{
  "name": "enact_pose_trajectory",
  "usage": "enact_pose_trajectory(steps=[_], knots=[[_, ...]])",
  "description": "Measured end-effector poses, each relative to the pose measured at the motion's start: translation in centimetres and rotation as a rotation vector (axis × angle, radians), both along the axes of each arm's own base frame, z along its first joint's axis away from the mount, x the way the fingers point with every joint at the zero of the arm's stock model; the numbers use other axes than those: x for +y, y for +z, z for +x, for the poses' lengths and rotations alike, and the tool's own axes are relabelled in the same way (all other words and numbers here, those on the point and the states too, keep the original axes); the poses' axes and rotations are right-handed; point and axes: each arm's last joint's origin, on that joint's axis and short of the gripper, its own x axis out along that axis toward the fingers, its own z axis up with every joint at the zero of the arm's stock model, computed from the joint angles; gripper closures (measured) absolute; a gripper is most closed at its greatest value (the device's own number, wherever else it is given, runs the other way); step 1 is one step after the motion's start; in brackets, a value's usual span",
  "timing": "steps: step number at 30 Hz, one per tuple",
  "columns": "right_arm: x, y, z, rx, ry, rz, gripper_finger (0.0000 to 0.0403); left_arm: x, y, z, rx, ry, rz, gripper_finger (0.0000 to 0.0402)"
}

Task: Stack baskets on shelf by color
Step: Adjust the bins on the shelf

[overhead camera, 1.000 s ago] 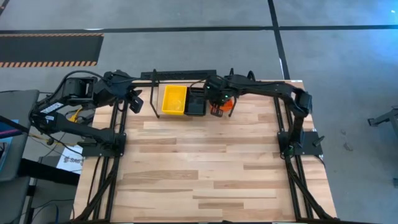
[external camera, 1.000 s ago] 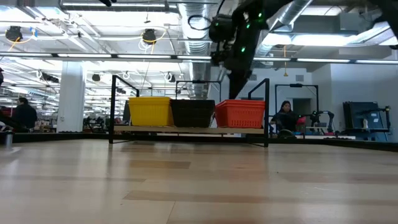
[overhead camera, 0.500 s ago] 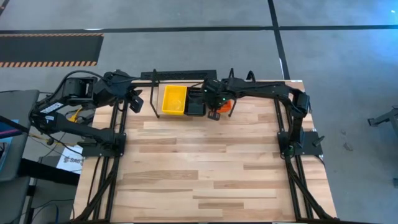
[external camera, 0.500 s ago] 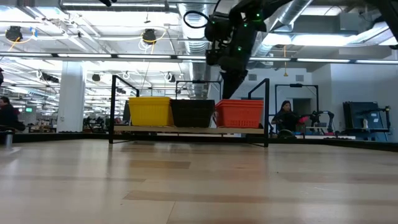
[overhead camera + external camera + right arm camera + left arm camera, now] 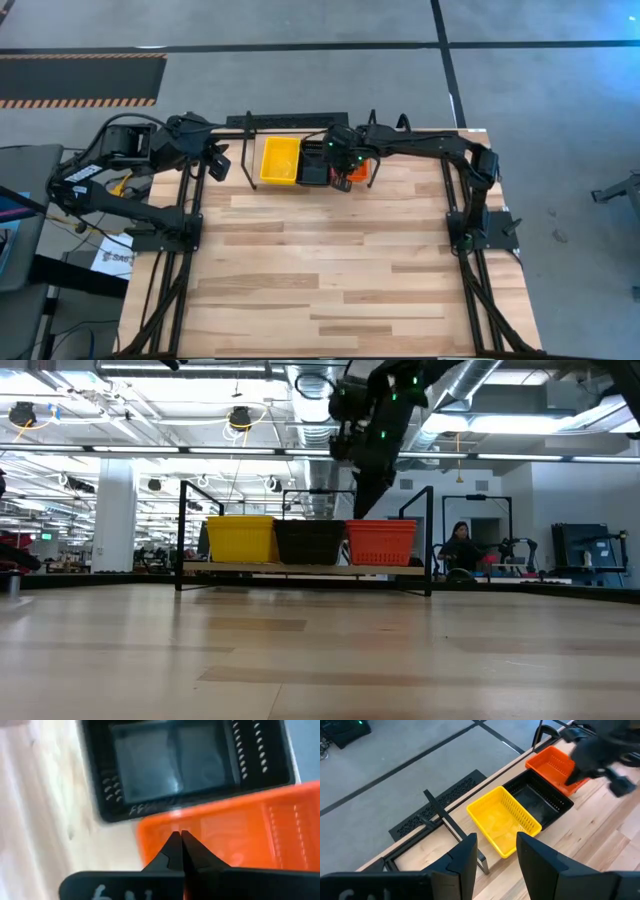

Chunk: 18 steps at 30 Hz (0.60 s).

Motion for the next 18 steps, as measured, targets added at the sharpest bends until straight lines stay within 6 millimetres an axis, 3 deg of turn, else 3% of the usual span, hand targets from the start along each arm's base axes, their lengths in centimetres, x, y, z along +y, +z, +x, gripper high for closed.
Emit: enact_pose_trajectory(steps=[5, 7, 12, 18], knots=[[4.3, 4.0, 0.6, -0.094, 0.101, -0.019, 0.0402, 0.0, 0.0, 0.0, 0.000, 0.000, 0.000, 0.0275], [5.8, 4.5, 0.9, -0.129, 0.165, 0.027, 0.0402, 0.0, 0.0, 0.0, 0.000, 0.001, 0.001, 0.0275], [7.6, 1.8, 2.2, -0.074, 0.219, 0.096, 0.0402, 0.0, 0.0, 0.0, 0.001, 0.001, 0.001, 0.0275], [8.0, -1.5, 5.1, -0.096, 0.272, 0.074, 0.0402, 0.0, 0.0, 0.0, 0.003, 0.000, 0.000, 0.0275]])
